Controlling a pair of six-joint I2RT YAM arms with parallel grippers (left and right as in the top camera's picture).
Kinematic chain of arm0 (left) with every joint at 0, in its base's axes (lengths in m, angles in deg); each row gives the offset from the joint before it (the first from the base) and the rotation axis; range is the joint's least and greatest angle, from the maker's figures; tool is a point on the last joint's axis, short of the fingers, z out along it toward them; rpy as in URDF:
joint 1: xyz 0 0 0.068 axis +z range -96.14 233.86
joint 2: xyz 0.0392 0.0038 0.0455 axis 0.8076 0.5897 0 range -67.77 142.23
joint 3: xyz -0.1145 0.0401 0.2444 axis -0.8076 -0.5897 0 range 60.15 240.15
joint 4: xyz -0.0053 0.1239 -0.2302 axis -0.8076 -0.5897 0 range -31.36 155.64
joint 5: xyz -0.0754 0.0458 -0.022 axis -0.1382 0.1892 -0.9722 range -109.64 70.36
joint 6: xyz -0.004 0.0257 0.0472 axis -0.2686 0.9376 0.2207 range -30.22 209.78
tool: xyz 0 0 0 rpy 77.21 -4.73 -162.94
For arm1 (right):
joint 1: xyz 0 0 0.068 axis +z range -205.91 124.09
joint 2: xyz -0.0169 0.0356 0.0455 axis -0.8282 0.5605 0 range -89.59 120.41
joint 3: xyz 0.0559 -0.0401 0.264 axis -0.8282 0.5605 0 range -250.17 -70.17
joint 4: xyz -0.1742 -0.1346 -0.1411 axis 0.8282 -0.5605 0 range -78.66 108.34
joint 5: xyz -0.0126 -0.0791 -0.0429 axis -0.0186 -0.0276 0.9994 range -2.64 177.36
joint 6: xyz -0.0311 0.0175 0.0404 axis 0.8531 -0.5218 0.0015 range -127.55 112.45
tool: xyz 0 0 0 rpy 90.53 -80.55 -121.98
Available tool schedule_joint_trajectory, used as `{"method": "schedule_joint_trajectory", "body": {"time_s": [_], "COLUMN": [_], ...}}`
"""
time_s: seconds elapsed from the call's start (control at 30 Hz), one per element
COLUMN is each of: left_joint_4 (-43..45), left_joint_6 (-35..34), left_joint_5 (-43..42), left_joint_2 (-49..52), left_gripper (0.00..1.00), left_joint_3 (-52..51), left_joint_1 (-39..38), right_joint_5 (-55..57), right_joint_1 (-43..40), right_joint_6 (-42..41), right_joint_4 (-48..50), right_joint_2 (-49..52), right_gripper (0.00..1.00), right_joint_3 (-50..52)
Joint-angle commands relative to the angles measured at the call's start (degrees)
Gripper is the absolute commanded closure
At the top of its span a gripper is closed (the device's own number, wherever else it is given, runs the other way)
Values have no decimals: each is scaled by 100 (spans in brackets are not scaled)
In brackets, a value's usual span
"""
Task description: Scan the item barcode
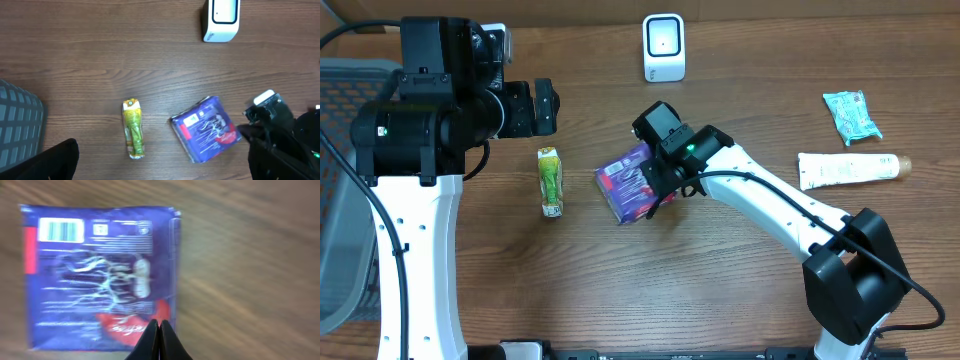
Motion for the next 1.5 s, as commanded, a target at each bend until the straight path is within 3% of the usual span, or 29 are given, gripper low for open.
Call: {"method": "schedule_joint_trajectory", "body": {"time_s": [0.0,0.13,0.17,0.23,0.27,0.33,0.53,0.87,1.13,1.47], "left_joint_4": [11,11,9,11,11,11,9,11,9,11], "left_joint_6": [46,46,46,46,46,46,48,46,46,46], "left_joint_5": [0,0,2,0,2,0,2,0,2,2], "left_joint_2": [44,44,44,44,44,44,44,44,44,44], "left_gripper": [0,1,0,0,1,0,0,1,0,0], "left_joint_3": [57,57,57,57,57,57,57,57,57,57], "left_joint_1": [-13,-13,-13,-13,-13,-13,-13,-13,-13,-13], "right_joint_5": [1161,986,787,234,-142,-1045,-3587,-5287,-5539,-5226], "right_joint_1": [-79,-321,-444,-691,-831,-1154,-2070,-2116,-1921,-1620], "right_joint_6": [796,761,702,466,271,-17,-136,-129,-1276,-2013], "right_joint_4": [2,96,136,155,149,127,341,748,1021,1209], "right_joint_2": [-166,-166,-166,-168,-168,-166,-92,726,1338,1519], "right_gripper": [96,96,91,54,25,0,0,0,0,4], "right_joint_3": [-96,-96,-96,-103,-103,-90,232,597,597,603]}}
